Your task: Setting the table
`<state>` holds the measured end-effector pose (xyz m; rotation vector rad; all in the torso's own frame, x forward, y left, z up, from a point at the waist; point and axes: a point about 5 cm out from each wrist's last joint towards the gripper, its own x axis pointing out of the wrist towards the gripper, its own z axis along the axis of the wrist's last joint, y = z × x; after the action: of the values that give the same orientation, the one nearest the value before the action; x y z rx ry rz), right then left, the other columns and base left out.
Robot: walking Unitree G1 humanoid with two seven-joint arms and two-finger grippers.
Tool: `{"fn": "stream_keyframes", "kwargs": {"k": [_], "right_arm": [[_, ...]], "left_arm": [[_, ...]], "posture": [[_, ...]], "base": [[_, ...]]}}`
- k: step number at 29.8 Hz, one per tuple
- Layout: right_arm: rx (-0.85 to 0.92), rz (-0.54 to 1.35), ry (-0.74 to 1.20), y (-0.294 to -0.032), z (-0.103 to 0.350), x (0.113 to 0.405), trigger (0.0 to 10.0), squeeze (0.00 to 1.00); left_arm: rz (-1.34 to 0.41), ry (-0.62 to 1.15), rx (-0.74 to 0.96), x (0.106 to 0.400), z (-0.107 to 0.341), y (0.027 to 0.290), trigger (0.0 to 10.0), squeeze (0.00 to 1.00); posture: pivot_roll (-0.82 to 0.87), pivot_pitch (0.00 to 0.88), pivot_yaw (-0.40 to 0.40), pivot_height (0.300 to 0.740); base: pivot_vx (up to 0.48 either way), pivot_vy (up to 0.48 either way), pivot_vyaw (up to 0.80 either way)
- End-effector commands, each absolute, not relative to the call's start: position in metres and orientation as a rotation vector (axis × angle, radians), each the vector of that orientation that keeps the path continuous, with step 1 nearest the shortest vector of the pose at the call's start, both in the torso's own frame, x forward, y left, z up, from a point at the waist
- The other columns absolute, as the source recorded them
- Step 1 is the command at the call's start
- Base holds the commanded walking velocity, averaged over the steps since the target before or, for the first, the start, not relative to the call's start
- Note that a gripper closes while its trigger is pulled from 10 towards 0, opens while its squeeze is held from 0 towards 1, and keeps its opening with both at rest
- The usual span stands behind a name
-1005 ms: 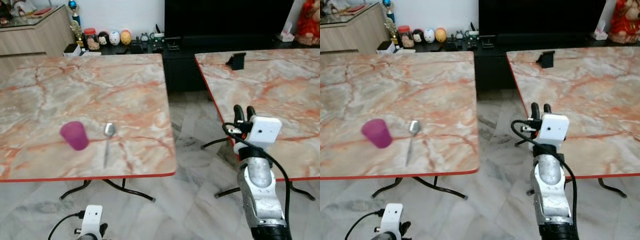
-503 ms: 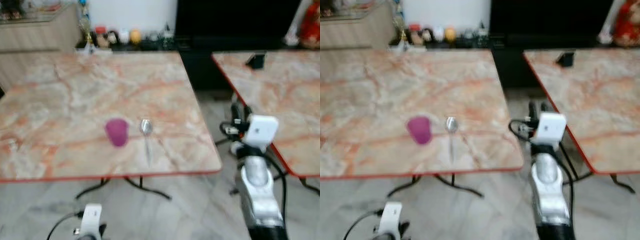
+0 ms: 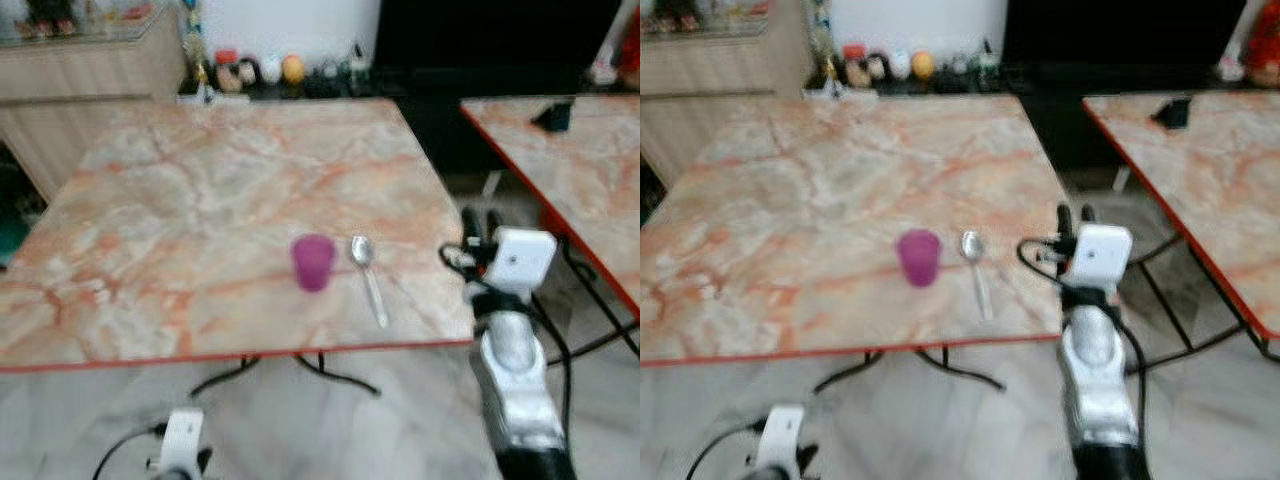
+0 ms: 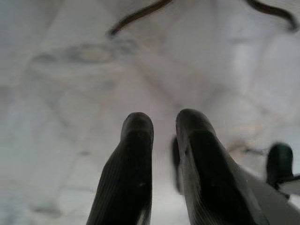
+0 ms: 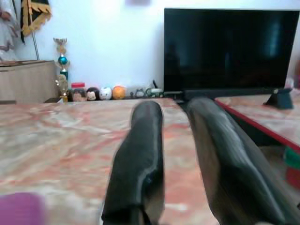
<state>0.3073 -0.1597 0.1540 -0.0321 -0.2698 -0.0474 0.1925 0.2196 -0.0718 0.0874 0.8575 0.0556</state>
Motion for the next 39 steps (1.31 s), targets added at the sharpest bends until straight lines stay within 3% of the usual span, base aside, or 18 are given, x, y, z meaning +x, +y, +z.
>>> {"fn": "stream_keyframes", "kwargs": {"k": [1,24,39], "right_arm": [[-0.045,-0.078,-0.275,-0.171,0.155,0.307,10.0,0.0],[0.033,-0.101,-0.195,-0.178,0.136,0.304,10.0,0.0],[-0.016,-0.139,-0.157,-0.191,0.125,0.298,10.0,0.0]], "left_arm": [[0.051,0.871,0.077,0.19,-0.074,0.215,10.0,0.0],[0.045,0.865,0.077,0.192,-0.073,0.214,10.0,0.0],[0.047,0.865,0.077,0.193,-0.073,0.215,10.0,0.0]], "posture": [[0.02,0.0,0.004,0.74],[0.03,0.0,-0.001,0.74],[0.03,0.0,0.001,0.74]], "base": [[0.0,0.259,0.0],[0.0,0.0,0.13],[0.0,0.0,0.0]]}}
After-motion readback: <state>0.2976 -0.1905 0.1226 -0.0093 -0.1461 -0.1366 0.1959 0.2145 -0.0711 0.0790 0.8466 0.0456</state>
